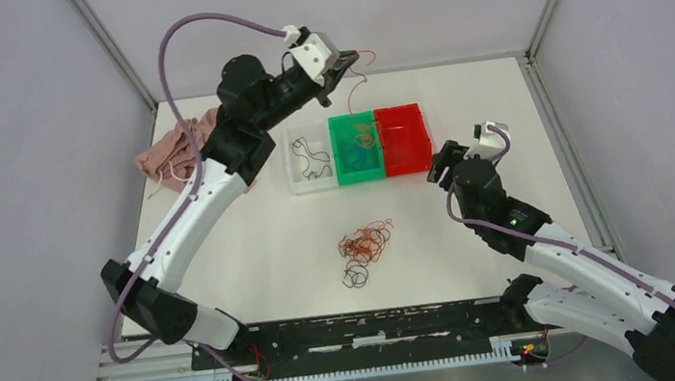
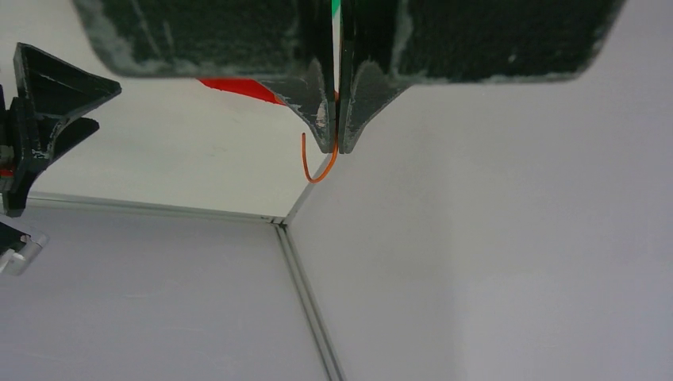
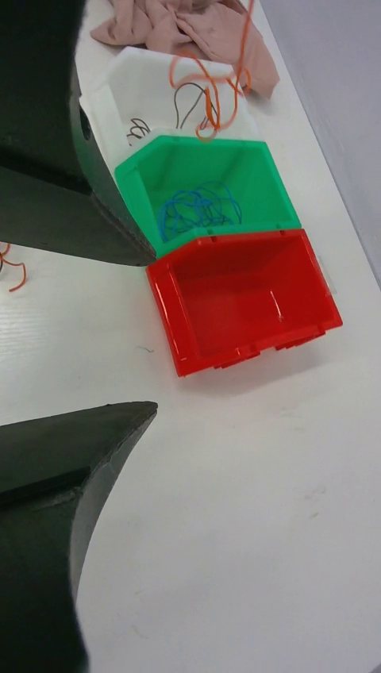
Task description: Untangle the cables
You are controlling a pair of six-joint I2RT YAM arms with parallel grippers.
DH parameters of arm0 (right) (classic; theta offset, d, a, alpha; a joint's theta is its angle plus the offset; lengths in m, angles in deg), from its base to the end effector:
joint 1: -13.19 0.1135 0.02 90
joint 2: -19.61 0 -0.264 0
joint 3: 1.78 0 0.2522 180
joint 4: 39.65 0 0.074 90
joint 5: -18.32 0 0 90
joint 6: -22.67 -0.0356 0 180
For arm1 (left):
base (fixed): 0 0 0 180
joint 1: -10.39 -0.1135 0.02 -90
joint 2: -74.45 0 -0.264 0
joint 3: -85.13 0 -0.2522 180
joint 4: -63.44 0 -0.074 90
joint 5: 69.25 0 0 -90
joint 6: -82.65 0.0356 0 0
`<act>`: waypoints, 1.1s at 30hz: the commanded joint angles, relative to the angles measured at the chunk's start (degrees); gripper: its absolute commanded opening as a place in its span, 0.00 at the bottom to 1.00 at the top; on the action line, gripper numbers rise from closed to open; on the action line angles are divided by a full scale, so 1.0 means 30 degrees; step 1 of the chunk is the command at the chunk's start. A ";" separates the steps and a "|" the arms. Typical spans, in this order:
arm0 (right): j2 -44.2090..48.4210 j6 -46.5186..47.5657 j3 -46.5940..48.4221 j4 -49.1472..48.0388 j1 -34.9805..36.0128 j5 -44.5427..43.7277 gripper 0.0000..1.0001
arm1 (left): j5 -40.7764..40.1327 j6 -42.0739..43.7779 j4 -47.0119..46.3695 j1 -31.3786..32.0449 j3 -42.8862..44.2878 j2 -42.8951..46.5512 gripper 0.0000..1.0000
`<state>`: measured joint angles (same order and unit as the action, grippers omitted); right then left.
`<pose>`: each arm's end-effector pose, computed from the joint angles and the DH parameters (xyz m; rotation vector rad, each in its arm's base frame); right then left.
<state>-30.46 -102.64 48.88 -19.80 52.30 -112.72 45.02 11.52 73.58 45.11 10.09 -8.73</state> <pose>0.1683 0.1067 0.2853 0.4107 1.7817 0.2318 0.2605 -0.1983 0.4907 0.9326 1.0513 -0.5193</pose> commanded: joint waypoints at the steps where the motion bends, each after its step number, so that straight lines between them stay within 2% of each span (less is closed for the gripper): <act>1: 0.0401 -0.0804 -0.0167 0.0201 -0.0629 -0.1008 0.69 | 0.0246 -0.0385 -0.1489 0.1070 0.1771 -0.1467 0.03; 15: 0.2757 -0.1279 -0.0998 0.1087 -0.1395 -0.3076 0.69 | -0.1088 0.1617 -0.0629 0.1913 0.7220 -0.8858 0.03; 28: 0.3563 -0.1232 -0.1841 0.1142 -0.1861 -0.3207 0.69 | -0.3164 0.5395 -0.0367 0.2297 0.7280 -1.2322 0.03; 33: 0.3814 -0.1293 -0.1929 0.1314 -0.2042 -0.3370 0.69 | -0.3815 0.5394 0.1860 0.2691 0.7078 -1.2989 0.03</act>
<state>-20.32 -106.14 43.11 -15.32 46.75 -120.89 36.24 24.61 75.90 51.95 29.28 -47.09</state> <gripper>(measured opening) 0.690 0.046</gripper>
